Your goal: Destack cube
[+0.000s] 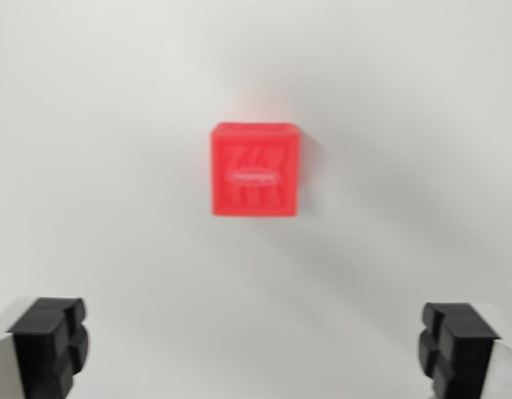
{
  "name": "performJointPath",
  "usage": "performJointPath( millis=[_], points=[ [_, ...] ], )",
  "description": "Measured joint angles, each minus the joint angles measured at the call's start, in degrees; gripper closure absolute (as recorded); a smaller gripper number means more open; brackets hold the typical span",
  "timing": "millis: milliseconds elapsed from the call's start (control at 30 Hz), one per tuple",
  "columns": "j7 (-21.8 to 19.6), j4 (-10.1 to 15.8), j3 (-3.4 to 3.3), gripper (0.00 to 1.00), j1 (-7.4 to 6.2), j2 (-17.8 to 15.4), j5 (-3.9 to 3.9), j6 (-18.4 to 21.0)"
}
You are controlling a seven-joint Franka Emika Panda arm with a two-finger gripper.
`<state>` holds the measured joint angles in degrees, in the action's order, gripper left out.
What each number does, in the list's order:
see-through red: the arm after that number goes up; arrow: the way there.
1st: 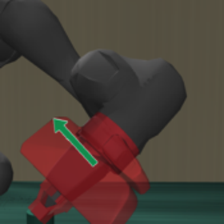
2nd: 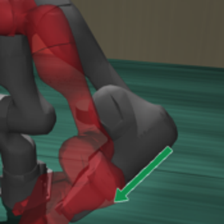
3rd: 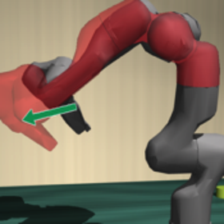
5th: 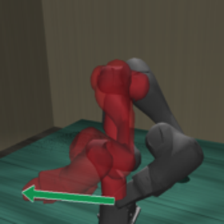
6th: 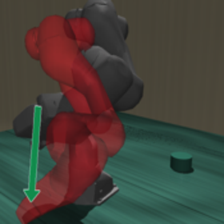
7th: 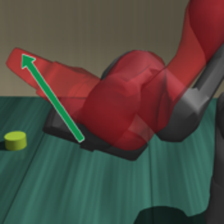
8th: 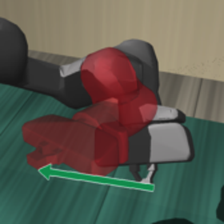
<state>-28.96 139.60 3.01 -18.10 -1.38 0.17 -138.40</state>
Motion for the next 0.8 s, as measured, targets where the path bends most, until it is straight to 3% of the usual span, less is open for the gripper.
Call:
performJointPath(
  millis=[800],
  points=[
    [0.31,-4.95,0.00,0.00,-0.02,-7.37,-0.43,12.35]
  ],
)
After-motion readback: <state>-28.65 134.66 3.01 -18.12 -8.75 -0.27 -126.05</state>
